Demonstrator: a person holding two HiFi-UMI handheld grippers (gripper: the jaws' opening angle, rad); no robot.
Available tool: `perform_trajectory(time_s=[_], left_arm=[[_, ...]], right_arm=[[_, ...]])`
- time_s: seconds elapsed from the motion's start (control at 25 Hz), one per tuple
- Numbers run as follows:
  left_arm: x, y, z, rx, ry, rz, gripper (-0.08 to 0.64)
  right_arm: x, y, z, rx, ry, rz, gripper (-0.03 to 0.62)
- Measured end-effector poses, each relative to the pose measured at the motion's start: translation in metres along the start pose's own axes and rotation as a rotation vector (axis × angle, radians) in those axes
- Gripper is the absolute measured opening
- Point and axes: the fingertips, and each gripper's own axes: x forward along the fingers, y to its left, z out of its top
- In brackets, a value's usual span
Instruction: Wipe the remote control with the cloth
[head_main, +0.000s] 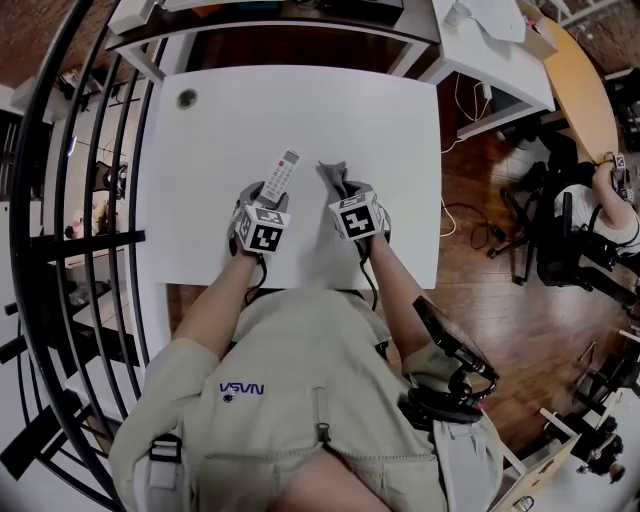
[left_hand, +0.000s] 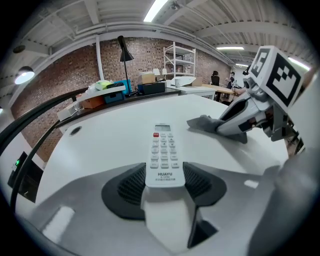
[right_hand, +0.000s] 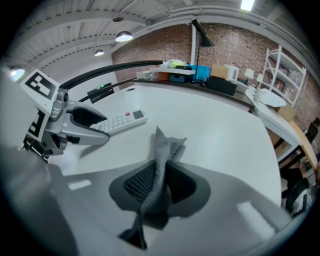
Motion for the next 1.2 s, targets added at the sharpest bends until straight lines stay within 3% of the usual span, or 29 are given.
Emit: perform_trajectory(time_s=[0.24, 0.4, 0.52, 0.8, 0.92, 1.2], left_arm=[[-0.006, 0.003, 0.003, -0.022, -0.028, -0.022, 0.265], [-0.034, 0.008, 0.015, -0.057, -0.096, -0.021, 0.276], [-0.064, 0.013, 0.035, -0.08, -0.192, 0.003, 0.275], [-0.15, 0.012, 0.092, -0.059, -0.463, 0.011, 0.227], [-0.189, 0.01, 0.108, -0.029, -0.577, -0.002, 0.127], [-0.245, -0.003, 0.117, 0.003, -0.748, -0.001, 0.036]], right_arm=[[-0.003, 0.009, -0.002, 0.029, -0.034, 0.041, 0.16], [-0.025, 0.006, 0.011, 0.037, -0.135, -0.006, 0.167], [-0.052, 0.003, 0.024, 0.06, -0.22, -0.068, 0.167], [-0.141, 0.009, 0.07, 0.176, -0.517, -0.204, 0.064], [-0.178, 0.019, 0.078, 0.181, -0.603, -0.268, 0.009], [-0.238, 0.055, 0.083, 0.139, -0.731, -0.339, 0.005]])
